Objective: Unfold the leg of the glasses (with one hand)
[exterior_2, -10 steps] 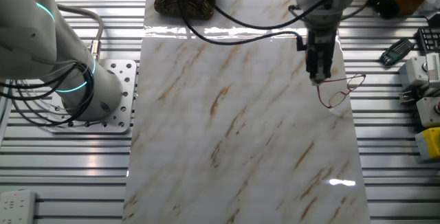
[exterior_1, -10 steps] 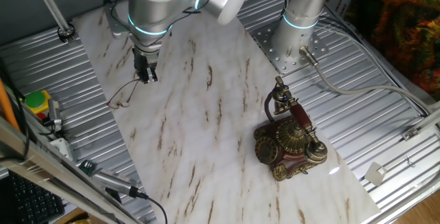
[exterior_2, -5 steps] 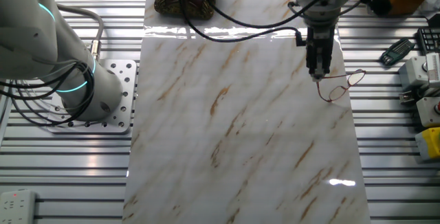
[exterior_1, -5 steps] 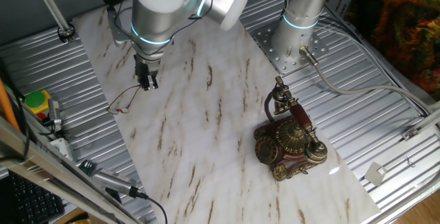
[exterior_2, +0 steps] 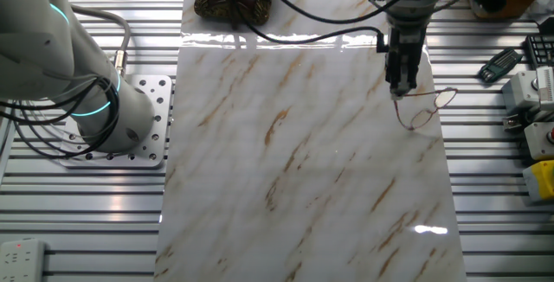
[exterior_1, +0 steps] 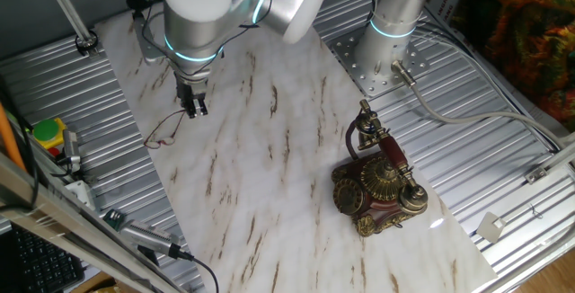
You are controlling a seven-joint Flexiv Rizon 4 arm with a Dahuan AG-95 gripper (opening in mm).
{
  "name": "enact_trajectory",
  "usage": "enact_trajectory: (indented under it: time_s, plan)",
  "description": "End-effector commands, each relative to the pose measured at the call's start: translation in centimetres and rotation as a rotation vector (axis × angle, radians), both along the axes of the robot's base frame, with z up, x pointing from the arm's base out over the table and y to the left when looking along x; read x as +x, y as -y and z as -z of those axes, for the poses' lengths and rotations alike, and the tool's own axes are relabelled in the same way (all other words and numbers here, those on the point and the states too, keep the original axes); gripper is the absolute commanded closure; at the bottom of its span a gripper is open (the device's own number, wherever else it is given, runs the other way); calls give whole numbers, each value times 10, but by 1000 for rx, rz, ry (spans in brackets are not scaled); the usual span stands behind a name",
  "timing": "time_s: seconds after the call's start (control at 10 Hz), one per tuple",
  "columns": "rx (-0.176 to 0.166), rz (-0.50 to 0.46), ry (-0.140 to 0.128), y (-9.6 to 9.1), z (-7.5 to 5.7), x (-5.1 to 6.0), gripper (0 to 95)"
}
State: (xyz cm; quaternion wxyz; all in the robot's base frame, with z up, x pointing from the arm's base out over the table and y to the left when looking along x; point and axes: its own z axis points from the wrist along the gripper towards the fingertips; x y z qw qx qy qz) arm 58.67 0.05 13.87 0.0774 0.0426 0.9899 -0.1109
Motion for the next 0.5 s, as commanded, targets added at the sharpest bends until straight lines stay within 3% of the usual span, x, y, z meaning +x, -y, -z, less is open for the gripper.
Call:
enact_trajectory:
  time_s: [0.1,0.4,0.5]
  plan:
    - [5,9,18,1,0,0,950]
    - [21,37,35,1,0,0,950]
    - [23,37,35,1,0,0,760]
